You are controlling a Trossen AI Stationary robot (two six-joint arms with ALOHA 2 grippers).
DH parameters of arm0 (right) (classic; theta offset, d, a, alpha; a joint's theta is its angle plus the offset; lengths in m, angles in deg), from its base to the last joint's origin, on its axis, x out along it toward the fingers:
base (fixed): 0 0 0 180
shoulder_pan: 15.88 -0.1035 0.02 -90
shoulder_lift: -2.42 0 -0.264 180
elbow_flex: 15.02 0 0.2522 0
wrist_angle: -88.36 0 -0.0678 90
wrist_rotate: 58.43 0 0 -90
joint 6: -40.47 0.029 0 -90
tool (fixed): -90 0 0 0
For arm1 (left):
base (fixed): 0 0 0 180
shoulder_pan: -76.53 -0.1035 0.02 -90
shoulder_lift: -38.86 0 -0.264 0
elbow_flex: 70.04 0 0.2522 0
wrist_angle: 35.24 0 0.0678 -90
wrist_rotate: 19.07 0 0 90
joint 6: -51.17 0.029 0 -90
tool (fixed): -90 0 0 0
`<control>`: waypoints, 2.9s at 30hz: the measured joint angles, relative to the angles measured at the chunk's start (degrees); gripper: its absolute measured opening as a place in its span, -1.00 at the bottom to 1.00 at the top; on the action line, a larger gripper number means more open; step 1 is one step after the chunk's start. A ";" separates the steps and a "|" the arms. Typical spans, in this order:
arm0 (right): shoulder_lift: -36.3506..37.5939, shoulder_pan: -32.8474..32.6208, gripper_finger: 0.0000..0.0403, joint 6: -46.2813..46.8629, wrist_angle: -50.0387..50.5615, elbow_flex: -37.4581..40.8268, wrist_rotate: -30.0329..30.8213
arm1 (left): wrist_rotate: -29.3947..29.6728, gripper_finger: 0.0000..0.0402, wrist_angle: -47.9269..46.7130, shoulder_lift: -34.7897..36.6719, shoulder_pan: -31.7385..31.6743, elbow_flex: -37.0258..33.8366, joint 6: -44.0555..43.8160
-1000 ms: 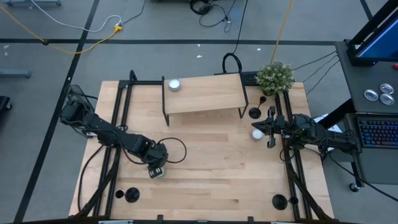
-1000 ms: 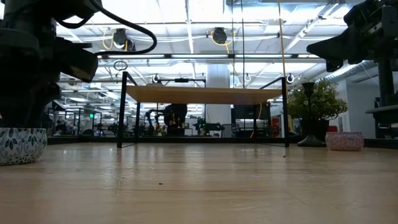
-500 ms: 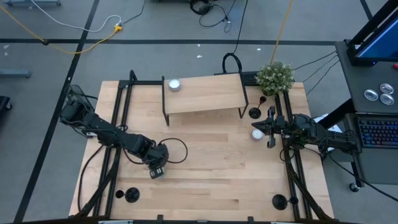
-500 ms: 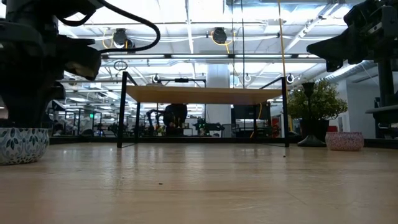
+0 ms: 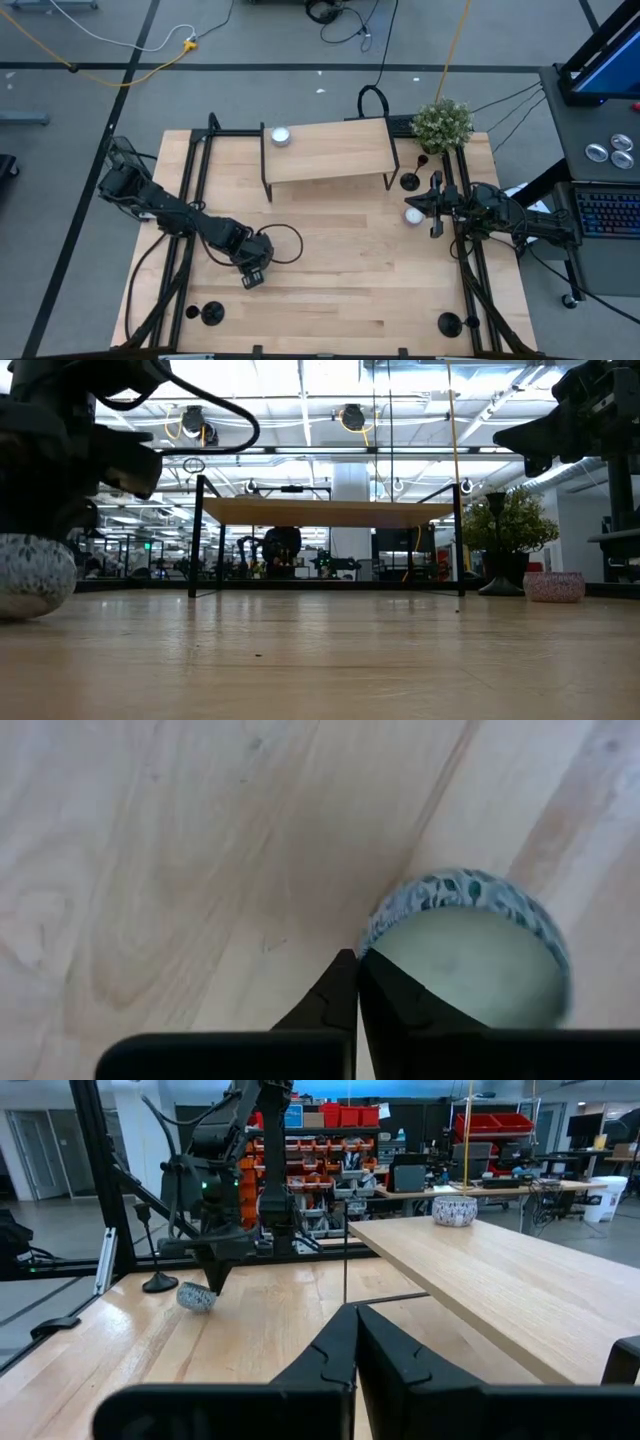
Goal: Pick & Place candle stick holders
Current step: Put the green and white scented candle on the shelf
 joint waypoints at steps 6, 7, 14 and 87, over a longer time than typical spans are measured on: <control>0.00 0.01 -1.00 -0.34 -0.02 0.00 0.00 | -0.04 -0.98 1.28 2.27 -1.05 0.12 -0.64; 0.00 0.01 -1.00 -0.37 -0.02 0.00 0.00 | -0.04 -0.99 1.56 2.60 -1.10 0.12 -0.64; 0.00 0.02 -1.00 -0.42 0.00 0.00 0.00 | -0.08 -0.99 2.31 6.15 -2.55 0.12 -2.67; 0.02 0.00 -1.00 -0.44 0.02 0.00 0.00 | 27.95 -0.73 -42.80 -20.34 -43.23 59.25 46.59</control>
